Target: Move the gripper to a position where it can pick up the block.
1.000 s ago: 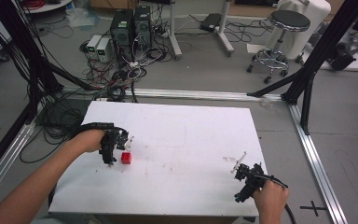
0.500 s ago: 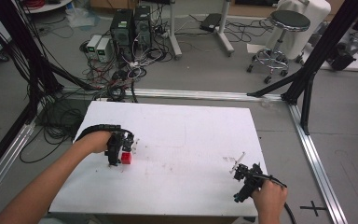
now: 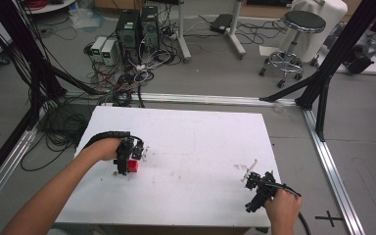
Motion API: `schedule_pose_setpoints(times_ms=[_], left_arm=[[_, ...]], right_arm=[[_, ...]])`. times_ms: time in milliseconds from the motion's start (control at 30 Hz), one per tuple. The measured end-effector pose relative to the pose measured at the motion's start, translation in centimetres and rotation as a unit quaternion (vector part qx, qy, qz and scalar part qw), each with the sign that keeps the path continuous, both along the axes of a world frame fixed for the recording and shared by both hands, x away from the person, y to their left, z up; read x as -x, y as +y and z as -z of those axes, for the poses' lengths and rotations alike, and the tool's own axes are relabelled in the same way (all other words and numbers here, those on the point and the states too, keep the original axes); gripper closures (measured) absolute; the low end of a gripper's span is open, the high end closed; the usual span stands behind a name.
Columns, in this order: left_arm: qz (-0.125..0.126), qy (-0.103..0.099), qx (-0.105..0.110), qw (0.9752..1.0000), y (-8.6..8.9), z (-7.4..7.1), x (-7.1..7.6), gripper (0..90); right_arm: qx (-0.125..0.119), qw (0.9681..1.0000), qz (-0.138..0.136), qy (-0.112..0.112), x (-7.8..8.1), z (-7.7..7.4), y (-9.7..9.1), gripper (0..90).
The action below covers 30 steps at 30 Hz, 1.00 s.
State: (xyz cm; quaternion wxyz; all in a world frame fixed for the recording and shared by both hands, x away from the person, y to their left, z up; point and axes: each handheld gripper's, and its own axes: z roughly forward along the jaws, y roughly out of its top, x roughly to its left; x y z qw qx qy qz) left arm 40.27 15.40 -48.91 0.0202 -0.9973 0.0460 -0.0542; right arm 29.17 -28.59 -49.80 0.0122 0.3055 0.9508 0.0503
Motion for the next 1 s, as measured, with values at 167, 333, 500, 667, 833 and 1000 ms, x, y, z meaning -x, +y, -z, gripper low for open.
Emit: schedule_pose_setpoints(times_ms=[167,333,500,667,833,1000], left_arm=[[-0.005,0.005,0.001,1.0,-0.1,0.6,0.0,20.3],[-0.011,0.01,0.004,0.9999,-0.2,1.2,-0.1,20.3],[-0.011,0.014,-0.001,0.9998,-0.3,1.6,-0.1,20.3],[-0.011,0.013,0.0,0.9999,-0.2,2.0,-0.1,20.4],[-0.022,0.019,0.0,0.9996,-0.1,2.4,-0.1,20.4],[-0.026,0.02,0.003,0.9995,0.1,2.6,-0.2,20.3]], right_arm=[[0.0,1.0,0.001,0.002,0.0,0.0,0.0,2.4],[-0.001,1.0,0.0,0.001,0.0,0.1,-0.1,2.4],[0.0,1.0,0.002,0.002,0.0,0.1,0.0,2.5],[-0.001,1.0,0.003,0.002,0.0,0.1,-0.1,2.4],[0.001,1.0,0.002,0.005,0.0,0.1,0.0,2.5],[0.001,1.0,0.002,0.007,0.0,0.2,0.0,2.4]])
